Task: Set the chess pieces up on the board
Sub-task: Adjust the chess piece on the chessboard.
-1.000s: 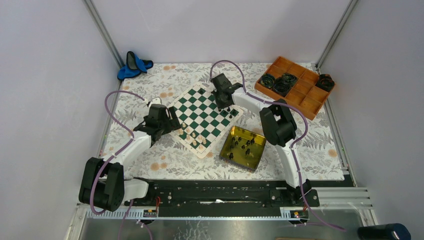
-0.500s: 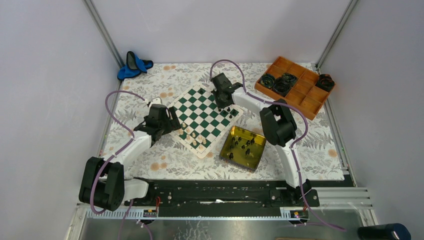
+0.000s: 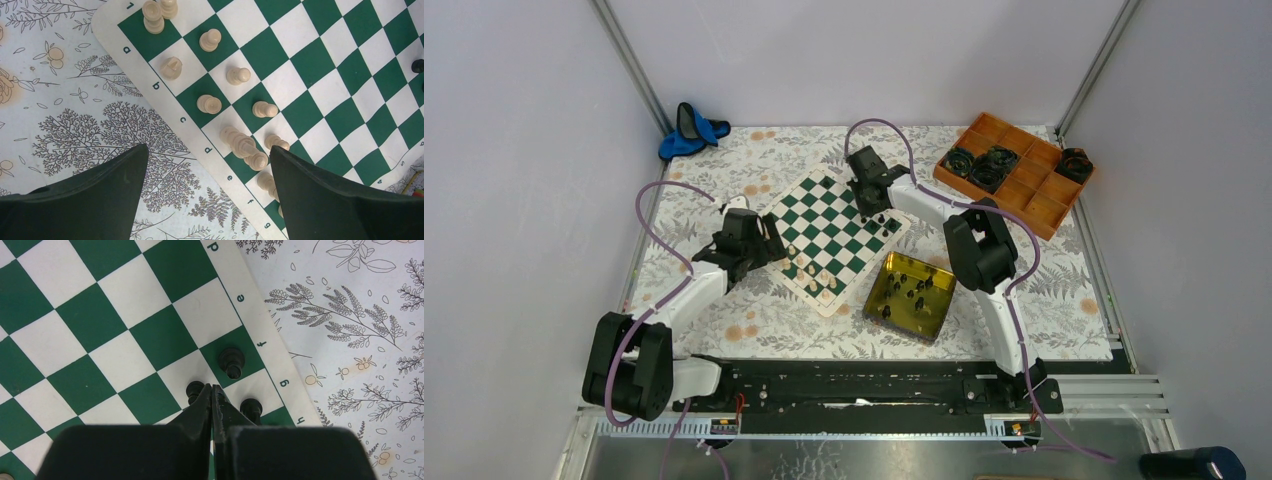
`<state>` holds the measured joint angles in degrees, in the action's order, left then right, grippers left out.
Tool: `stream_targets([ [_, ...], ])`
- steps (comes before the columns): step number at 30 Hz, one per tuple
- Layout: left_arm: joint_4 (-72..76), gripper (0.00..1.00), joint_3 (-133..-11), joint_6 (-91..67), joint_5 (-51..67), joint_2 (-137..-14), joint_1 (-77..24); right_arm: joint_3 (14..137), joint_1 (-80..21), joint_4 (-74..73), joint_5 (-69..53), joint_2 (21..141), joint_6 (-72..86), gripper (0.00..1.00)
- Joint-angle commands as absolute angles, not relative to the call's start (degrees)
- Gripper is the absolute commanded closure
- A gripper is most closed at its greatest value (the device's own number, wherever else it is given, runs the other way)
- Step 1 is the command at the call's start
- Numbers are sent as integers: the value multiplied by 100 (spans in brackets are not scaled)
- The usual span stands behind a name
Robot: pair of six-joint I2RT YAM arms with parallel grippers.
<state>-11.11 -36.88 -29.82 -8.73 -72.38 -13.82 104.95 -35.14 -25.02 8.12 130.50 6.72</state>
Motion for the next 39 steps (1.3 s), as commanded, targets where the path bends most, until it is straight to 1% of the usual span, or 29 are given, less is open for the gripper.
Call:
stream_targets([
  [1, -821, 1, -3839, -2900, -850, -7260, -1415, 10678, -3526, -2602, 967, 13003, 675, 98],
  [39, -800, 1, -3826, -2927, -811, -7267, -1424, 10634, -3529, -2739, 522, 13188, 895, 98],
])
